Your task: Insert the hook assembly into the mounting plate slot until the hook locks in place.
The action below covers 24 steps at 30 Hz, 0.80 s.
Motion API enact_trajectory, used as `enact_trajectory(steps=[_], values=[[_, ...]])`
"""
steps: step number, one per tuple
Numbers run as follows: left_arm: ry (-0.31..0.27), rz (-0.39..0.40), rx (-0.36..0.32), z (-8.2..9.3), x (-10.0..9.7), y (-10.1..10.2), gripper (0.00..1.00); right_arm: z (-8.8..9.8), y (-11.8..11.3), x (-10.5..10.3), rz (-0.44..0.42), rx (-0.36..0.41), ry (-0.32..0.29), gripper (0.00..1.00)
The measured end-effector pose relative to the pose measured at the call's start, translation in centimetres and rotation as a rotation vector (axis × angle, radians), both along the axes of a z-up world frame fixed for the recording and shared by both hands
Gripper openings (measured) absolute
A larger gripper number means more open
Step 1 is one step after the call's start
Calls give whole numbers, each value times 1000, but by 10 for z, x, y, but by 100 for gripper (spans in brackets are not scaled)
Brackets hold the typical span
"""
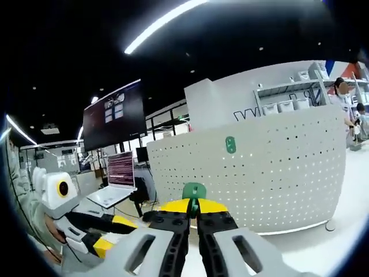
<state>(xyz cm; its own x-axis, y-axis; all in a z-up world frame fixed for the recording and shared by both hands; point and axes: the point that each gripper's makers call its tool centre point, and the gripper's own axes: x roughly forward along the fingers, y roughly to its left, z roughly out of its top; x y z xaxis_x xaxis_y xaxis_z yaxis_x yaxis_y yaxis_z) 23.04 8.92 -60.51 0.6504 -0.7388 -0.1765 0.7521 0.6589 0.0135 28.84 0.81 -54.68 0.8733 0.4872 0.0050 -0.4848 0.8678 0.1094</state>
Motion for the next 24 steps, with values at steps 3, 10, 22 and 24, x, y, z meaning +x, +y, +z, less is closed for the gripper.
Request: enact_trajectory(steps=[3, 10, 22, 24], values=[[3, 5, -2, -1, 1, 2, 34, 2, -5, 4, -31, -92, -44, 2], [-3, 12, 8, -3, 1, 7, 34, 2, -9, 12, -52, -128, -60, 2], [-1, 26, 11, -4, -3, 15, 34, 5, -14, 29, -86, -180, -83, 2], [-1, 27, 13, -4, -4, 15, 34, 6, -16, 33, -90, -159, -79, 2]])
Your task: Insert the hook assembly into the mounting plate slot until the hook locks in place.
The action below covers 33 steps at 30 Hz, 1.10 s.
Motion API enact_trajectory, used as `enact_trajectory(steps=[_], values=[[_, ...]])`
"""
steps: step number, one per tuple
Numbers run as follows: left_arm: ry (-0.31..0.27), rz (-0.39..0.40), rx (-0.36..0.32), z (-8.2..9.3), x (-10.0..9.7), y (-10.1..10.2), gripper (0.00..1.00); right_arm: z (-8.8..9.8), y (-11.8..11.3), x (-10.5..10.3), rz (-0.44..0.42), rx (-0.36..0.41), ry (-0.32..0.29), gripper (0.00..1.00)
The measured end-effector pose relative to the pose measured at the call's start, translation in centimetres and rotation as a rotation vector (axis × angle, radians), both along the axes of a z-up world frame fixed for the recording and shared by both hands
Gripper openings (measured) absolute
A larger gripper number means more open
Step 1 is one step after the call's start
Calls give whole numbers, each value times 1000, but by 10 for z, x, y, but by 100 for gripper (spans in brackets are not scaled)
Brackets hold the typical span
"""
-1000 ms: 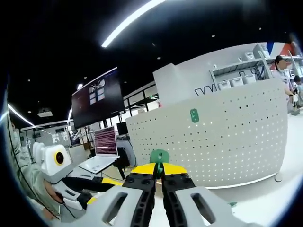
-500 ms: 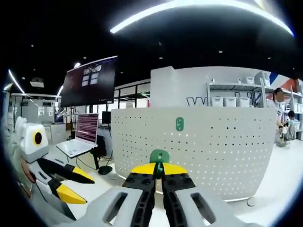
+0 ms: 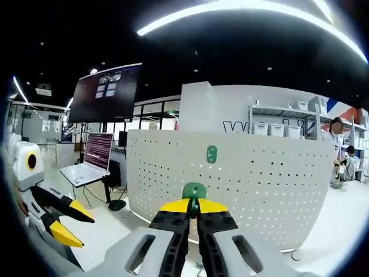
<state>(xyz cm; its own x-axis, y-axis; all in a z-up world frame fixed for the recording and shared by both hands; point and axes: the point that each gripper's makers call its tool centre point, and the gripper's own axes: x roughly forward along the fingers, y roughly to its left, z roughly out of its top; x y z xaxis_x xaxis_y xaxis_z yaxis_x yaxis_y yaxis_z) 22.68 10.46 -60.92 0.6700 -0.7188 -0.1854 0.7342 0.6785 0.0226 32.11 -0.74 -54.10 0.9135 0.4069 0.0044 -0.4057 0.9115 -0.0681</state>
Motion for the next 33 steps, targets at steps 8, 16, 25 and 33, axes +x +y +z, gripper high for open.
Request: enact_trajectory(steps=[8, 16, 25, 33], values=[[2, 2, 8, -2, 3, 4, 34, 5, -6, 16, -30, -12, -17, 2], [6, -6, 7, -4, 8, 5, 33, 13, -14, 35, -61, -19, -36, 2], [17, -11, 17, -10, 9, 8, 34, 14, -19, 54, -88, -16, -38, 2], [29, -5, 16, -15, 11, 14, 34, 13, -24, 64, -110, -14, -34, 2]])
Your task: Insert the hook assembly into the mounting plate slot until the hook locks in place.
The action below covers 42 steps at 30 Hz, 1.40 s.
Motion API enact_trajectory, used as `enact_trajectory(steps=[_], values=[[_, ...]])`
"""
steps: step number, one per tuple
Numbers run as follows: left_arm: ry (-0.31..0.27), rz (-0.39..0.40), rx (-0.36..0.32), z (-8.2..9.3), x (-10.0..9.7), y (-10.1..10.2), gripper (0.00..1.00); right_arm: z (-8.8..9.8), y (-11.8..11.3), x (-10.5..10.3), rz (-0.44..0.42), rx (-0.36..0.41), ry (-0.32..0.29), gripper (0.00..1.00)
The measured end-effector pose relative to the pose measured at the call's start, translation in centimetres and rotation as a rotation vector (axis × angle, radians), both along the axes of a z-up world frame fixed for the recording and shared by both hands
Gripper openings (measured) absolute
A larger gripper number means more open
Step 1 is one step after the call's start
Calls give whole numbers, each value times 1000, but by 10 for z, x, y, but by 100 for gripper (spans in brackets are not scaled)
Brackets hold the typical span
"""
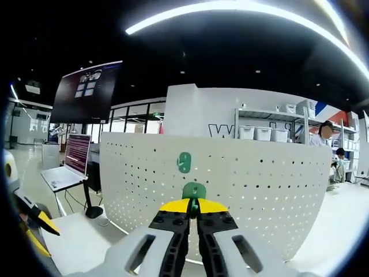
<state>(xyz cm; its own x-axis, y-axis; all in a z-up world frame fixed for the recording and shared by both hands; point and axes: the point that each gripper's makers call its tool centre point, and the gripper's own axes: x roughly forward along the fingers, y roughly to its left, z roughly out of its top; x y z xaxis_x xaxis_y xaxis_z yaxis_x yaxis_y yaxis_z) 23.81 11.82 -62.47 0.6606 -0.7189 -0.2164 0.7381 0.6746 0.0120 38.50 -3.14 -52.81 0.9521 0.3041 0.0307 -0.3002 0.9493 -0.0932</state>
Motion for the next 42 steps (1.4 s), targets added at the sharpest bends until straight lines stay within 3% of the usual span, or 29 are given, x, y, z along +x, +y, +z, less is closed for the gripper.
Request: enact_trajectory(steps=[23, 42], values=[[33, -3, -17, -13, 1, -2, 33, 7, -9, 28, -42, 6, -19, 2], [52, 15, -22, -19, 10, 1, 33, 18, -1, 52, -49, 18, -53, 2]])
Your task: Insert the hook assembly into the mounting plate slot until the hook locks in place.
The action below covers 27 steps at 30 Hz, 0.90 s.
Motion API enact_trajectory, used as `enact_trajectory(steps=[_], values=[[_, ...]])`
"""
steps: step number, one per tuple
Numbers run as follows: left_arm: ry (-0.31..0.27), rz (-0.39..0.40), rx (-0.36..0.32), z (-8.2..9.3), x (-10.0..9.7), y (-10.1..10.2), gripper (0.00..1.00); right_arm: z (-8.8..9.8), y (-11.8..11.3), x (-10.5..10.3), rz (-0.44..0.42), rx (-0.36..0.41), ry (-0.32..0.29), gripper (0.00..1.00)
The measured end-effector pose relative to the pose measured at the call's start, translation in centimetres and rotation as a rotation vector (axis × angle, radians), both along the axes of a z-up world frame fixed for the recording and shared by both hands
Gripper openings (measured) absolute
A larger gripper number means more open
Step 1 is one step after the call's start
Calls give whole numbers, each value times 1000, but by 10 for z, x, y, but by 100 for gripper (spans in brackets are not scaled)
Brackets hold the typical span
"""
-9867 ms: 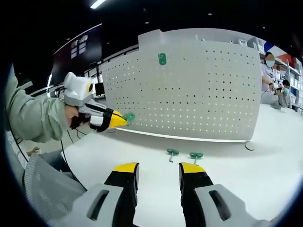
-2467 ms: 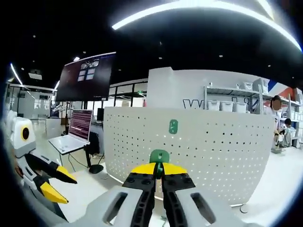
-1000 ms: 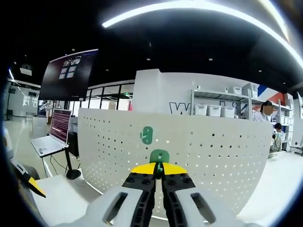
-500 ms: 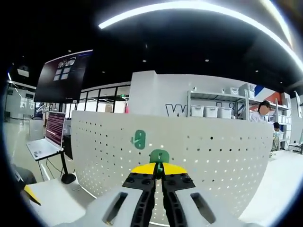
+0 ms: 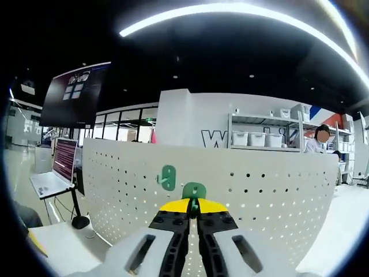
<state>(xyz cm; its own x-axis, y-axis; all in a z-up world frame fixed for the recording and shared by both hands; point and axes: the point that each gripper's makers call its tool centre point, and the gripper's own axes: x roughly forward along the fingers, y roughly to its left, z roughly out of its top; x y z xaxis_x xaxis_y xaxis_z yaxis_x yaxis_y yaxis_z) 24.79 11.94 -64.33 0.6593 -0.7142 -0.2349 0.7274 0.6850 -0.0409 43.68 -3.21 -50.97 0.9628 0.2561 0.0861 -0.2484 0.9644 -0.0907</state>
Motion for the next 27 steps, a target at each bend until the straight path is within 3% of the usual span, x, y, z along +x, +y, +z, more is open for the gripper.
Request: enact_trajectory(steps=[27], values=[[7, -2, 3, -1, 4, 2, 33, 4, 4, 34, -31, -32, -18, 2]])
